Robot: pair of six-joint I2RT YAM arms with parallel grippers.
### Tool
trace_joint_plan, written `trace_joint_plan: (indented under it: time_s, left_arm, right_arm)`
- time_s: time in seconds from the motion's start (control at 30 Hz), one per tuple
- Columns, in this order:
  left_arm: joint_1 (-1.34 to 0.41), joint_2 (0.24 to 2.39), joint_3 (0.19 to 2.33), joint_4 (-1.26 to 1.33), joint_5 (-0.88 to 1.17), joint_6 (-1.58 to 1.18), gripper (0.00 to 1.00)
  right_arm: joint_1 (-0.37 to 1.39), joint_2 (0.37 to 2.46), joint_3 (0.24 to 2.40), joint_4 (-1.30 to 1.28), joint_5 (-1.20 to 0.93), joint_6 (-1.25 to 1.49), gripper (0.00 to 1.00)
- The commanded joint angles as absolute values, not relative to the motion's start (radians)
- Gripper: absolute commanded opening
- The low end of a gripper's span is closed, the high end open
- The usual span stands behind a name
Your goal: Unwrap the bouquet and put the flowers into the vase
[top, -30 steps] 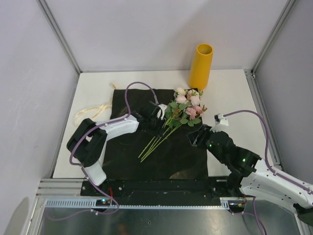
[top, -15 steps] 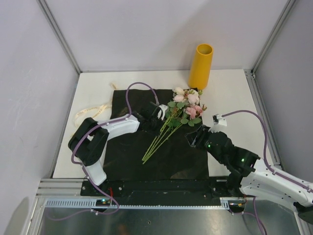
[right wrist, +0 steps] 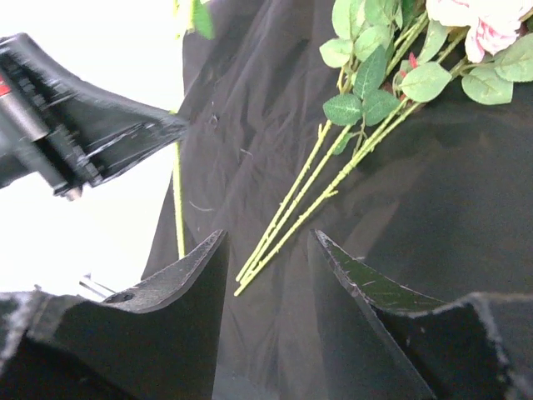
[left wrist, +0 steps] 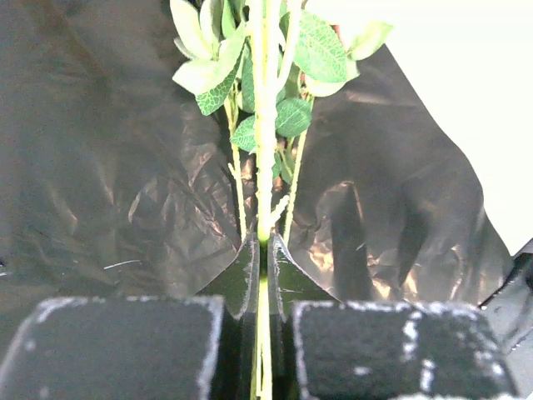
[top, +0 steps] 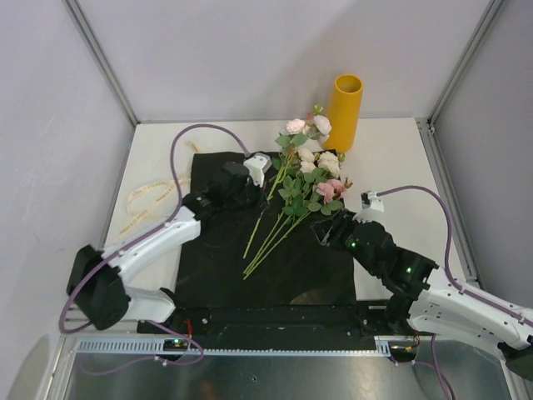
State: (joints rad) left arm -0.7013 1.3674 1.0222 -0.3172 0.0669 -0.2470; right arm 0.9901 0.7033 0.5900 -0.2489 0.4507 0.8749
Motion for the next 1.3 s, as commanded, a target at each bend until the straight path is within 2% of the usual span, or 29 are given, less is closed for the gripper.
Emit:
trace_joint_plan:
  time_s: [0.0,0.23,0.4,0.67,0.8,0.87,0.9,1.03,1.1,1.17,1.23,1.27]
  left_arm:
    - [-0.707,1.224,0.986,-0.299,0.082,-0.25,0.0]
    - [-0.706,1.055,0.94,-0.298,0.162,-0.193,0.0]
    - [-0.706,0.99,0.918,-0.304,0.216,-0.188,0.0]
    - [-0.707,0.941,0.89,-0.31,0.322,-0.191,0.0]
    - [-0.706,0.938,0.895,-0.318,0.34,-0.193,0.0]
    - [-0.707,0.936,0.898,-0.325,0.348,-0.19,0.0]
    - [-0.706,0.931,0.898,-0.327,0.35,-0.188,0.0]
    - [-0.707,0.911,0.897,-0.34,0.32,-0.18,0.02]
    - [-0.707,0.901,0.896,-0.352,0.304,-0.175,0.11]
    - [-0.706,0.888,0.895,-0.367,0.289,-0.167,0.25]
    - [-0.706,0.872,0.891,-0.382,0.272,-0.156,0.46]
    - [-0.707,0.865,0.89,-0.39,0.254,-0.15,0.63]
  right_arm:
    - [0.951,0.732,0.631,-0.136,0.438,0.85,0.5]
    - [0.858,0.857,0.739,0.059,0.227,0.75,0.62]
    - [0.847,0.965,0.841,0.12,0.166,0.737,0.71]
    - [0.842,1.126,1.0,0.118,0.174,0.718,0.73]
    - [0.833,1.176,1.043,0.124,0.184,0.723,0.7]
    - [0.83,1.187,1.049,0.137,0.187,0.733,0.66]
    - [0.828,1.192,1.051,0.142,0.19,0.738,0.61]
    - [0.823,1.194,1.052,0.16,0.205,0.731,0.27]
    - [0.819,1.189,1.053,0.178,0.206,0.719,0.09]
    - [0.814,1.188,1.053,0.196,0.204,0.705,0.02]
    - [0.801,1.186,1.056,0.205,0.203,0.68,0.01]
    - [0.79,1.183,1.059,0.209,0.207,0.662,0.0]
